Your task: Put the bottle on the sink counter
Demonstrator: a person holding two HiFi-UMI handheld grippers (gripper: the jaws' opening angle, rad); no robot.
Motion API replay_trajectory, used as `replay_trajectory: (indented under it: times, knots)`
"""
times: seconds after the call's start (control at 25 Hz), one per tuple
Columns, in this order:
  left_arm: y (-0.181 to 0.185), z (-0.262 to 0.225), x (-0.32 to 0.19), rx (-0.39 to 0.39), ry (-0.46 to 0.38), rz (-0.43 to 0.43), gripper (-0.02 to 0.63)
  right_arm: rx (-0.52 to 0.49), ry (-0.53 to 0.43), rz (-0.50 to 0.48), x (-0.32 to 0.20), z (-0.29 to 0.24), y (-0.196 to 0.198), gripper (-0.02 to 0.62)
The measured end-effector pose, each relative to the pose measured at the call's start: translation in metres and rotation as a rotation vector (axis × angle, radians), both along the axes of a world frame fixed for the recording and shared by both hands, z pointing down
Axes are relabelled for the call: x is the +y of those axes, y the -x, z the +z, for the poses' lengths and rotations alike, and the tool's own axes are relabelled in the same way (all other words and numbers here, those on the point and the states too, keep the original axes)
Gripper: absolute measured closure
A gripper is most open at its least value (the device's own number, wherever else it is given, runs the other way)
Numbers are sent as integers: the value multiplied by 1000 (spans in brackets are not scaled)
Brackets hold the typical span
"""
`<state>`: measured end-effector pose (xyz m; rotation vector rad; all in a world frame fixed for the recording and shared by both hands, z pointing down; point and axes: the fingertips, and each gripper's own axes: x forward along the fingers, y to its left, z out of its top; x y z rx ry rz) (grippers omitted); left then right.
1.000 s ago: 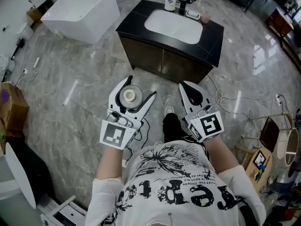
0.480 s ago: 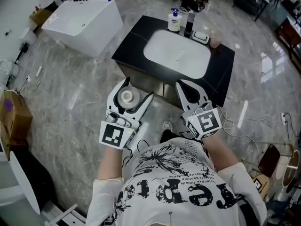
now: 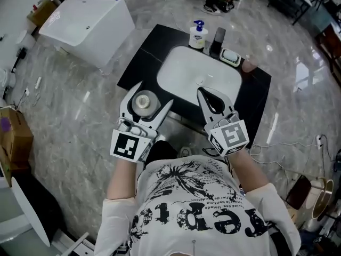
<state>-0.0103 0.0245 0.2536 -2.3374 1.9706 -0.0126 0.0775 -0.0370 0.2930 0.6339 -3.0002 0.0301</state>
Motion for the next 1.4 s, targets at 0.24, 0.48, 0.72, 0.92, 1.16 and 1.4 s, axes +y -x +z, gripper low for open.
replay_trajectory:
  times: [0.24, 0.48, 0.72, 0.92, 1.16, 1.4]
  knots:
    - [49, 27, -90, -5, 38, 114, 255, 16, 68, 86, -78, 25, 54, 580]
    - [112, 50, -181, 38, 75, 275, 255, 30, 117, 203, -154, 44, 125, 580]
    - [170, 96, -253, 41, 145, 404, 255, 39, 140, 307, -211, 67, 181, 580]
    - [202, 144, -304, 44, 212, 464, 255, 71, 156, 369, -250, 96, 209, 580]
    - [222, 203, -353, 6, 314, 513, 255, 106, 185, 404, -288, 138, 230, 580]
    - [229, 261, -391, 14, 383, 522, 255, 96, 232, 403, -311, 174, 243, 580]
